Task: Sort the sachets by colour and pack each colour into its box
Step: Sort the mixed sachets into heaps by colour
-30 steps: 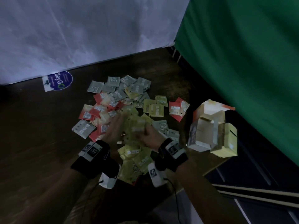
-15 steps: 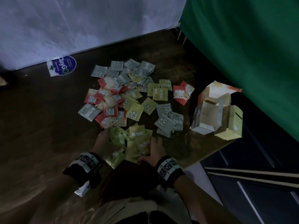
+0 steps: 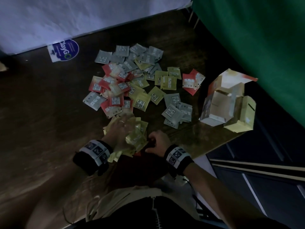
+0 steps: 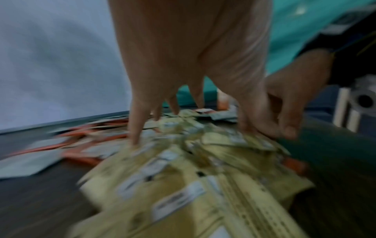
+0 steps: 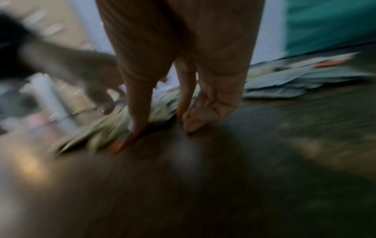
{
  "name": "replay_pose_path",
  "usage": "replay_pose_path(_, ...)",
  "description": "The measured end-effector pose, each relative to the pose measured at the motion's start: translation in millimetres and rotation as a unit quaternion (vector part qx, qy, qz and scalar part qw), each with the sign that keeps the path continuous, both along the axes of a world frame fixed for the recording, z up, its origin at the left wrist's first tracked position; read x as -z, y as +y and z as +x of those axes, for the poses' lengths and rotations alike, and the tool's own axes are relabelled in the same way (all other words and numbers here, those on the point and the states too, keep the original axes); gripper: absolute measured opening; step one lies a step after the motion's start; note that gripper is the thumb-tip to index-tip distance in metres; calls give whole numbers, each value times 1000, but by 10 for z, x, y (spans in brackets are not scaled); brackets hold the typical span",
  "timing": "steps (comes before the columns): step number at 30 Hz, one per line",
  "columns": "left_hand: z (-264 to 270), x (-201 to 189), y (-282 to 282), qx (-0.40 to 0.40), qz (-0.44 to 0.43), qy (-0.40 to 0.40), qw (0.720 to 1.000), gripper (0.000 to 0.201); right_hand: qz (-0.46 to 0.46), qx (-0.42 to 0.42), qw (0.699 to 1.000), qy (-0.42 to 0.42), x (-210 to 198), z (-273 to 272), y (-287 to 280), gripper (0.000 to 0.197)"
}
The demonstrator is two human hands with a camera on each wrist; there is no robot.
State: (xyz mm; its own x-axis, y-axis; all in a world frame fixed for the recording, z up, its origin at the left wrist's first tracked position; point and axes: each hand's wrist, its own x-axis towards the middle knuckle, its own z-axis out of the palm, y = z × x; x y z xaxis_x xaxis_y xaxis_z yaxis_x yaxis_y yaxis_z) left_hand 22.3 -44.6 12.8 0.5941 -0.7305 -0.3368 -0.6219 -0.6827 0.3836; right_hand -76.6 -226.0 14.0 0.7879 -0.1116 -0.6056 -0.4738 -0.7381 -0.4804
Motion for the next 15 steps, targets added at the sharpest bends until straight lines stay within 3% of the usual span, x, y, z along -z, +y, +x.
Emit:
replay_pose_path(1,-27,62,-57,30,50,-5,998,91,4,-16,1000,0,30,-9,71,63)
replay_pose_path(3,-26,135,-109,45,84,3,995,79,8,-17,1000,-15,76,-9,198,67)
replay_pose_path(8,97,133,-7,-13,-16,48,999,76,59,57,993,-85,130,3,280,70)
replay_pose_path(11,167,98,16,-64,-80,72,992,72,98,76,987,-100,108,18,290,90)
replay_pose_path(15,179,40,7,-84,-79,67,991,66,102,85,989,-62,146,105,416,114)
